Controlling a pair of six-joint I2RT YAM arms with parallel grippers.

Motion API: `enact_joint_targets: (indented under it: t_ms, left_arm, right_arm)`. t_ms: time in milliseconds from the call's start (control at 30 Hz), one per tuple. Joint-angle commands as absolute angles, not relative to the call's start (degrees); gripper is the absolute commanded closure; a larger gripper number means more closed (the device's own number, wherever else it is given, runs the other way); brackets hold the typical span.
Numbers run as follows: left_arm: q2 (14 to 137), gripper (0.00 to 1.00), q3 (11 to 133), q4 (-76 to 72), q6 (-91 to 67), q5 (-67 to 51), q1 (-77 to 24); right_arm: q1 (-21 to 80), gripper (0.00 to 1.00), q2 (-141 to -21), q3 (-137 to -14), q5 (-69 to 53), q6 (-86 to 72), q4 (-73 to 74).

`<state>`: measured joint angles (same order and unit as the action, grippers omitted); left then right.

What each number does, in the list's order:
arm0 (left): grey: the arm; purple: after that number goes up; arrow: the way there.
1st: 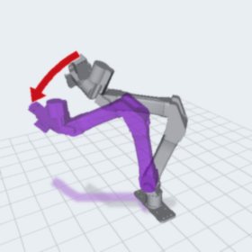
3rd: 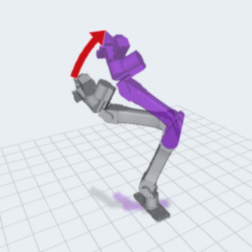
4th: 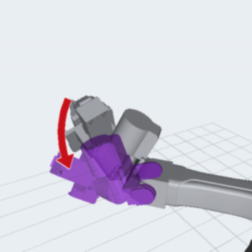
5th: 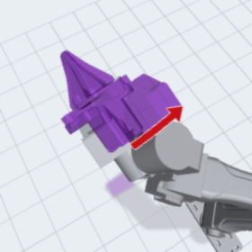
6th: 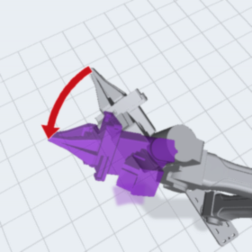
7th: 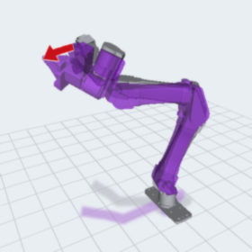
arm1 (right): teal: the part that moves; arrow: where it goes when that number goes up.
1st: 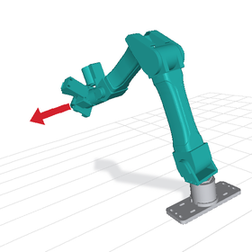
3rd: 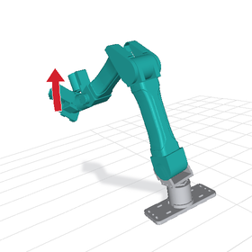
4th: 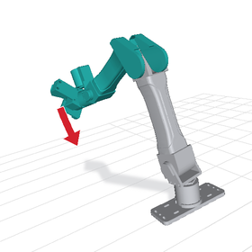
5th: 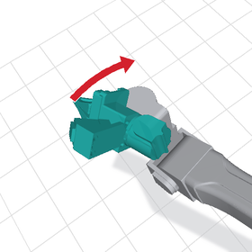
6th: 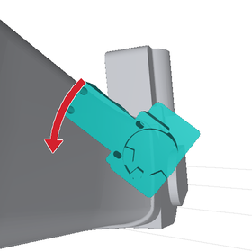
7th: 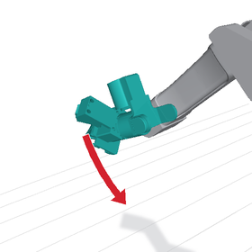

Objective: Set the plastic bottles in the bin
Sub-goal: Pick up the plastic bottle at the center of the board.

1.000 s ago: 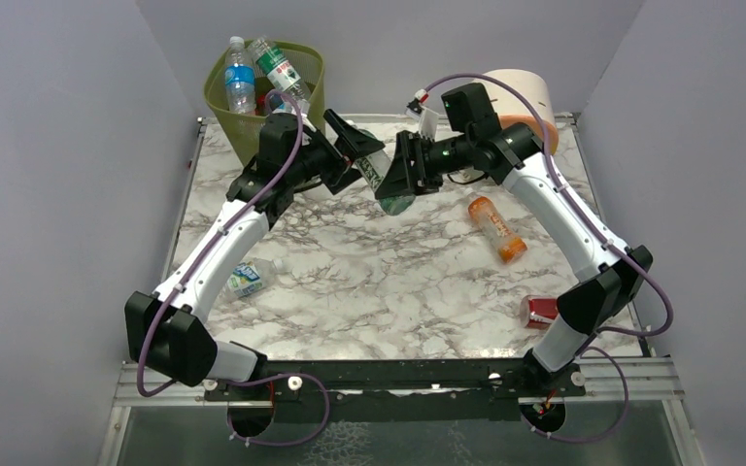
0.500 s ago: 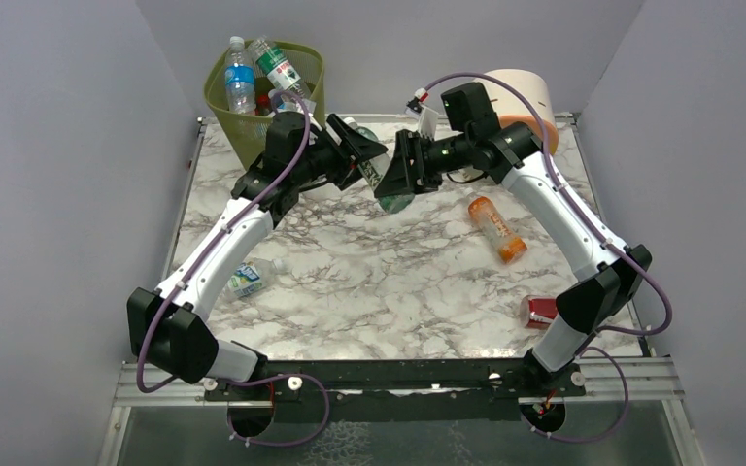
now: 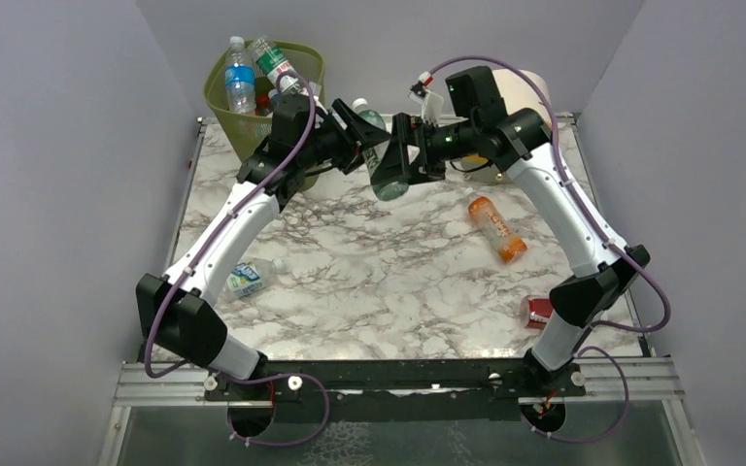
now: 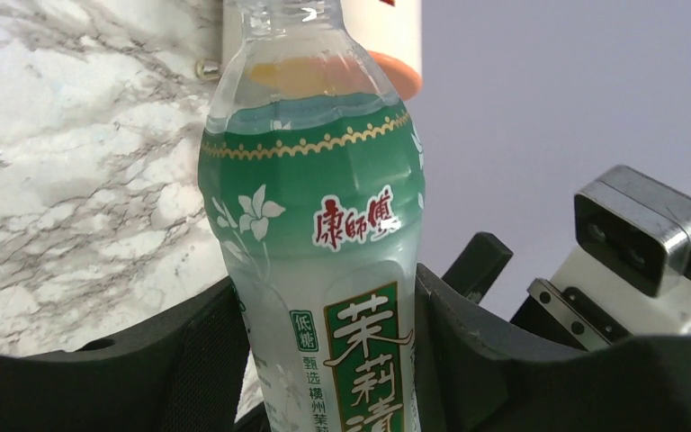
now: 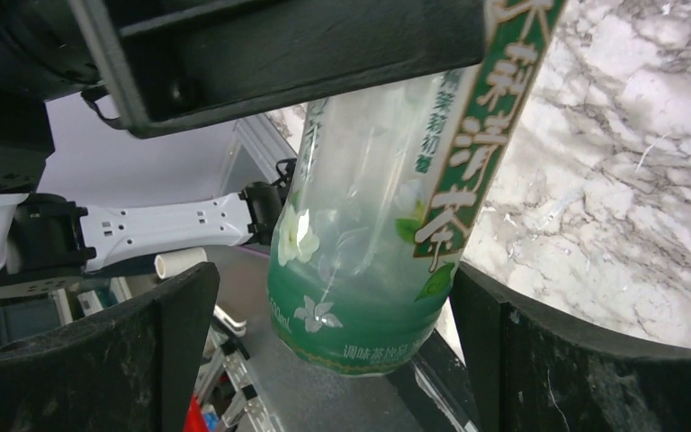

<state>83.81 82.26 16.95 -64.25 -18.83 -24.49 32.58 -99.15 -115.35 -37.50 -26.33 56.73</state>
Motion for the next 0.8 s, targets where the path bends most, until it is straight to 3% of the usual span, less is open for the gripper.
enact_joint_targets:
  t_ms: [0,767]
  left_arm:
    - [87.04,0.52,88.13,18.17,-61.36,-18.04,-24.06]
    - [109.54,0.52,126.72,24.24,-53.32,-24.23,-0.41]
  right_arm:
    - [32.87,0.01,-100.07,-122.36,-35.65,-26.91,62.51]
    - [32.87,0.0,-96.32,-120.86,-34.45,-29.43,62.42]
